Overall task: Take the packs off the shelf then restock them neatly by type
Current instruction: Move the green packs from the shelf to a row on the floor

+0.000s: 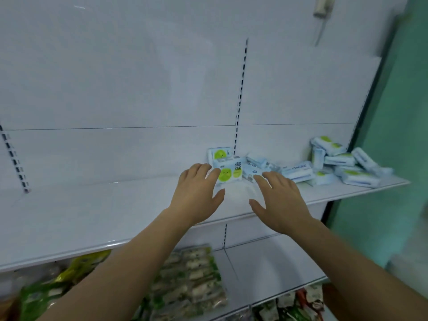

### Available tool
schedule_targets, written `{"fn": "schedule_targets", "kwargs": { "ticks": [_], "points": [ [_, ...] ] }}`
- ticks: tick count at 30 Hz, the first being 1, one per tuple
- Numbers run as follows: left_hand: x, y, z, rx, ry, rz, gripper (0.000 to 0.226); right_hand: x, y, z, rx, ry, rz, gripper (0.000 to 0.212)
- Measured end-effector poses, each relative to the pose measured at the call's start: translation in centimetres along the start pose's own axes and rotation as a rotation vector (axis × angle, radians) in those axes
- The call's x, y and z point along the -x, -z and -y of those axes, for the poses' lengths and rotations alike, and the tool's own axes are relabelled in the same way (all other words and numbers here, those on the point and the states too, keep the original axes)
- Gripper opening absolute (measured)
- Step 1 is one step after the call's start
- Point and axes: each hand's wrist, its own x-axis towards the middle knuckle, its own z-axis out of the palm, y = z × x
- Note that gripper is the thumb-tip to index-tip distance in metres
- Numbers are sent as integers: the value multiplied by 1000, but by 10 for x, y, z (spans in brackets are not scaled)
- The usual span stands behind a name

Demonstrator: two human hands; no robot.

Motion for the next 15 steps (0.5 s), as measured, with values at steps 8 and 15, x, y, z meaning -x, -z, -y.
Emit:
{"fn": "schedule_targets", "kwargs": {
  "ticks": [8, 15],
  "points": [
    [-69, -41, 22, 18, 53, 17, 54, -74, -41, -15, 1, 113, 39, 64],
    [-141, -81, 68, -38, 2, 135, 71, -152, -88, -23, -21, 166, 126, 69]
  ]
}}
